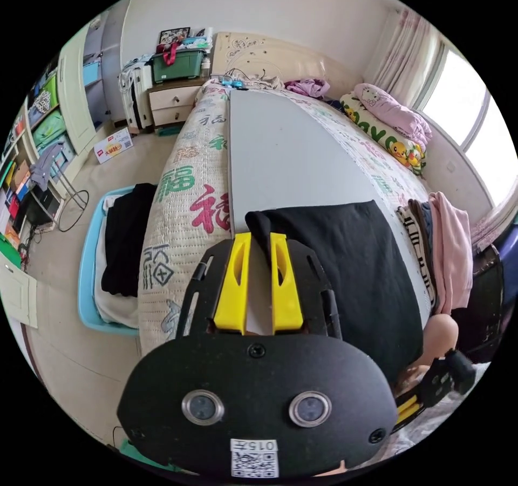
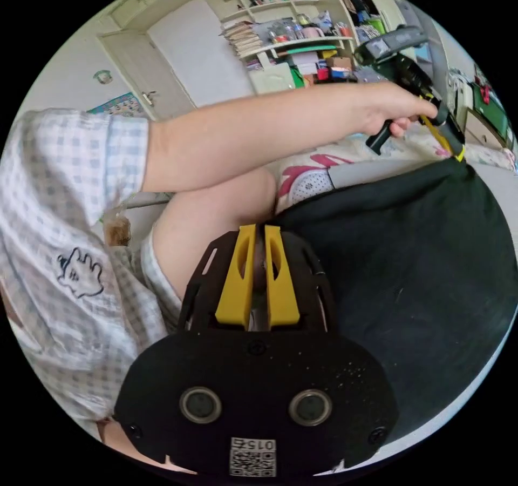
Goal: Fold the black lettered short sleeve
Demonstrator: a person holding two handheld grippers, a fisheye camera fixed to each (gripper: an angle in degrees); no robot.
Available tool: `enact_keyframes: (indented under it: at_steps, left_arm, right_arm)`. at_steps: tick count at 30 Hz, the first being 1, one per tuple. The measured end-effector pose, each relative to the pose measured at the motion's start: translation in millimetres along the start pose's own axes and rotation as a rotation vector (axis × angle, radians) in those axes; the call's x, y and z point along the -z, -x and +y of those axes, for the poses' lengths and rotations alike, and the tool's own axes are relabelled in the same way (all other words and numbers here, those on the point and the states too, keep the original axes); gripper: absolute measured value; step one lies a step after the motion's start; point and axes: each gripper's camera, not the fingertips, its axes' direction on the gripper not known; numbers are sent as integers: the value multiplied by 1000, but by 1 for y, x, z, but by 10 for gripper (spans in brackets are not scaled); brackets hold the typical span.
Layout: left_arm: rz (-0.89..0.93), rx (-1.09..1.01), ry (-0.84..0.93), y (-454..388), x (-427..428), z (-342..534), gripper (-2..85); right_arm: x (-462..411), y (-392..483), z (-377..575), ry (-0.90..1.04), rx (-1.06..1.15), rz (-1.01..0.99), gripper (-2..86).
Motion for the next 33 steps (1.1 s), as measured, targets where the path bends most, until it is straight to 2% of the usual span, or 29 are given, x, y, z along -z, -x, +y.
enact_keyframes:
  at_steps: [5,8,10,13,17,22,27,33]
  left_arm:
    - [54,-160,-39,-8,90,53,63]
    - [100,-190,1,-11,128,93,64]
    - [179,-173,7,-11,145,131,64]
    - [268,-104,26,-14,157,205,68]
    - [285,51,23,-12,153,280,74]
    - [363,140,16,-9,138,298,78]
    - [356,138,33,-12,134,292,63]
    - [323,120,19,-15,143,290,14]
  right_arm:
    - [81,34,50,-165,93,37,23]
    - [118,48,90,-196,85,189,32]
    - [133,52,120,-199,25,345,42]
    - [138,52,144,-171,-41,445,53]
    - [137,58,164,-114,-120,568,72]
    - [115,76,188,-114,-235,597,86]
    - [66,86,215,-22,-328,719,100]
    - [40,76,213,-7,-374,779,90]
